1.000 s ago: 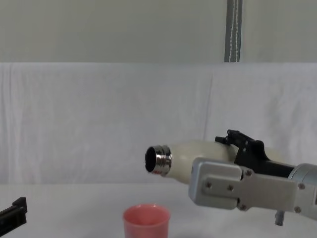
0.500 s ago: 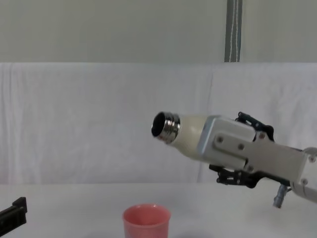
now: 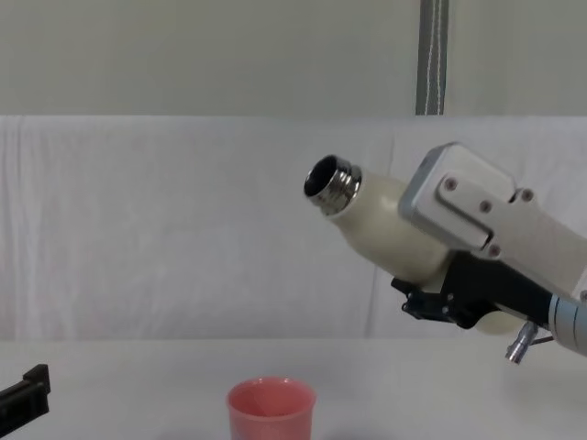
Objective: Grasp the thermos with one hand and pour water into the cup lid.
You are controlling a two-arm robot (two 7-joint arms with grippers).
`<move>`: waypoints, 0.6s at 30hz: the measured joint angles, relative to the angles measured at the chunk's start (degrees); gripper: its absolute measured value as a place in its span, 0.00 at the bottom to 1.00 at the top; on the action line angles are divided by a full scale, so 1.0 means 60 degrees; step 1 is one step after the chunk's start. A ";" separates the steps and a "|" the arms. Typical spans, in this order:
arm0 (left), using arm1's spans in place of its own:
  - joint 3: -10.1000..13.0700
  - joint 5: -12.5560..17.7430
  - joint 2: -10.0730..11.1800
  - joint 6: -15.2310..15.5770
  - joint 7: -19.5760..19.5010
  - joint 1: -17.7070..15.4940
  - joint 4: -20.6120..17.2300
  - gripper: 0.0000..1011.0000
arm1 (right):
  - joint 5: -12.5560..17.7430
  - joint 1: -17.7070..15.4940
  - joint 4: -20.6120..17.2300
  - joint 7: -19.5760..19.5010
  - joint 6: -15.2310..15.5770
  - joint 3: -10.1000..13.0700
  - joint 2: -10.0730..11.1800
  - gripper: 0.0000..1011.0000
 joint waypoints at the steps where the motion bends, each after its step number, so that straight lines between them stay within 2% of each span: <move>1: 0.0000 0.0000 0.0000 0.0000 0.0000 0.0000 0.0000 0.99 | 0.0071 -0.0015 -0.0002 0.0006 -0.0013 0.0042 -0.0024 0.94; 15: 0.0000 0.0000 0.0000 0.0000 0.0000 0.0000 0.0000 0.99 | 0.2206 -0.0464 -0.0125 0.0330 -0.0091 0.1152 -0.0812 0.94; 18: 0.0000 0.0000 0.0000 0.0000 0.0000 0.0000 0.0000 0.99 | 0.2450 -0.0525 -0.0147 0.0356 -0.0056 0.1290 -0.0910 0.94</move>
